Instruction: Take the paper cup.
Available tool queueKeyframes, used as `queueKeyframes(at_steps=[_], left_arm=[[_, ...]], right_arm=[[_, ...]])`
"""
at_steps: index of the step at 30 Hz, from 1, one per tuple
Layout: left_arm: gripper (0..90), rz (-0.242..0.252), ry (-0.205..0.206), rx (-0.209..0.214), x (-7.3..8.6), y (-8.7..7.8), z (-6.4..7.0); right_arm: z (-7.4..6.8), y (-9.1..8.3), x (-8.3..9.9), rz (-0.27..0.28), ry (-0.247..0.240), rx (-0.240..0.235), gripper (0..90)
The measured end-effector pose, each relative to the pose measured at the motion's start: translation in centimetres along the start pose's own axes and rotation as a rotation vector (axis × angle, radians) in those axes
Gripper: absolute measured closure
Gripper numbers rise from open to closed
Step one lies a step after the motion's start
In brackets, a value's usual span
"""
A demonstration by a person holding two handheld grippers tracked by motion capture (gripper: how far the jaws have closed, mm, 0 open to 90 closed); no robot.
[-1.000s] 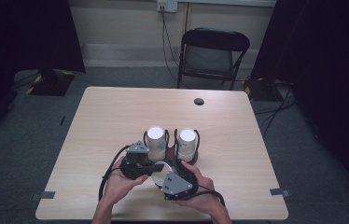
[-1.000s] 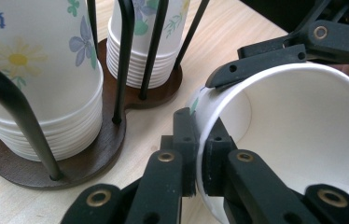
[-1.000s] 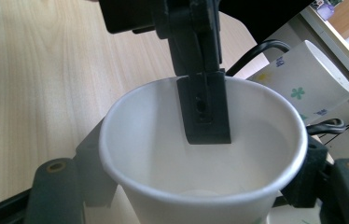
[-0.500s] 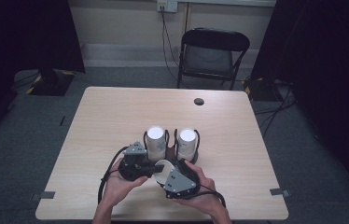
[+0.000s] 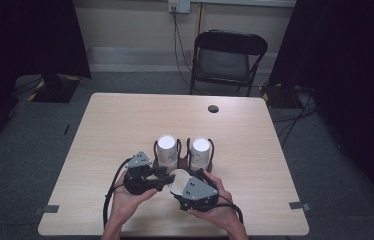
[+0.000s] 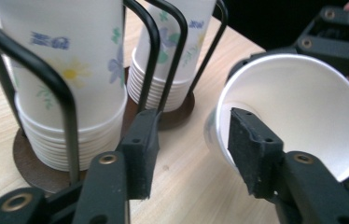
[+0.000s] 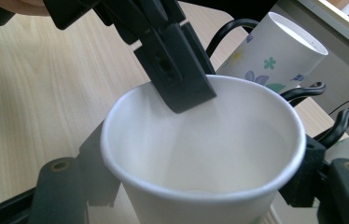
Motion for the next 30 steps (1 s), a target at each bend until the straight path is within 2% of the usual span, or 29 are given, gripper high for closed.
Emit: queueKeyframes(at_steps=[3,8,14,17,19,21,26,27,29,30], left_arm=[[46.3,0.016,0.006,-0.006,0.0,-0.2,0.0],[39.1,0.046,0.03,-0.046,0.1,-0.4,-0.1],[34.6,0.085,0.083,-0.078,-0.1,-0.8,0.0],[31.3,0.092,0.085,-0.084,-0.1,-0.9,0.0],[28.0,0.103,0.104,-0.099,-0.1,-1.0,0.1],[28.0,0.109,0.116,-0.115,-0.1,-1.1,0.1],[25.4,0.124,0.121,-0.123,0.0,-1.6,-0.1],[23.5,0.132,0.137,-0.114,0.0,-1.6,-0.2],[20.9,0.125,0.189,-0.155,0.0,-1.7,-0.2],[20.8,0.124,0.188,-0.167,0.1,-1.7,-0.2]], right_arm=[[0.0,0.0,0.0,0.011,0.033,-0.004,29.5],[0.1,0.0,0.2,0.011,0.075,0.001,29.7],[0.3,-0.2,0.4,0.015,0.11,0.01,29.8],[0.4,-0.3,0.6,0.02,0.129,0.01,30.1],[0.4,-0.3,0.6,0.017,0.14,0.012,30.1],[0.4,-0.4,0.8,0.014,0.145,0.019,30.1],[0.9,-0.9,1.1,0.017,0.179,0.042,30.1],[1.0,-1.0,1.2,0.02,0.185,0.043,30.1],[1.0,-1.2,1.3,0.022,0.191,0.048,30.1],[1.1,-1.3,1.3,0.022,0.196,0.05,30.2]])
Point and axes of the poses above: each handheld gripper's, and its own axes: y roughly forward along the jaws, x roughly out of its underside, z roughly to its right, the point moved 3 cm from there along y, roughly forward along the jaws, and after that the axes turned 12 degrees about z, right-handed, at the moved point
